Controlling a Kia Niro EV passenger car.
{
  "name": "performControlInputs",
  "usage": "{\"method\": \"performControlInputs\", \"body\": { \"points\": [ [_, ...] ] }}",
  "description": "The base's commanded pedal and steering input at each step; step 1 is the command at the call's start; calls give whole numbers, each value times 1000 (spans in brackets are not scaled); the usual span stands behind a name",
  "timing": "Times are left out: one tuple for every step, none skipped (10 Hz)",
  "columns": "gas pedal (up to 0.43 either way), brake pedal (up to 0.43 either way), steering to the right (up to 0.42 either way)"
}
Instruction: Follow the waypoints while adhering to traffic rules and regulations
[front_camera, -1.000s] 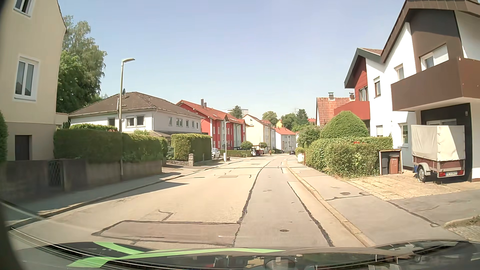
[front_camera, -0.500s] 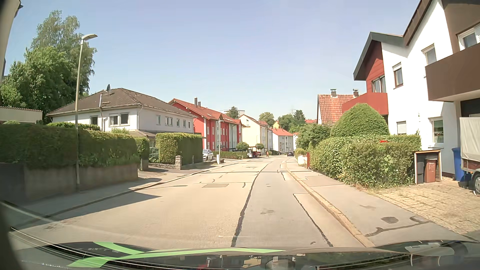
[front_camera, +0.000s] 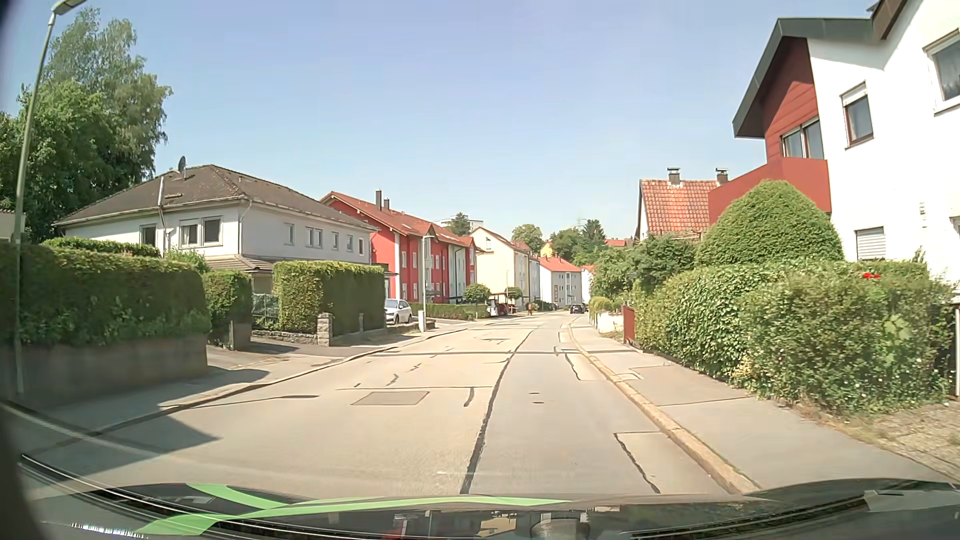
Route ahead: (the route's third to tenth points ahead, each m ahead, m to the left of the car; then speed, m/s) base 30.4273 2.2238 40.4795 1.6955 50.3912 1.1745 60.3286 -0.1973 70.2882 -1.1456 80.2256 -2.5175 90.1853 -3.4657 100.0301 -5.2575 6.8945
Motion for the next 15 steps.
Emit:
{"method": "performControlInputs", "body": {
  "points": [
    [39, 0, 6],
    [39, 0, 6],
    [39, 0, 6],
    [39, 0, 6],
    [39, 0, 6],
    [39, 0, 6],
    [39, 0, 6],
    [39, 0, 6],
    [39, 0, 6],
    [39, 0, 7],
    [39, 0, 7],
    [39, 0, 8],
    [39, 0, 8],
    [47, 0, 8],
    [47, 0, 9]
  ]
}}
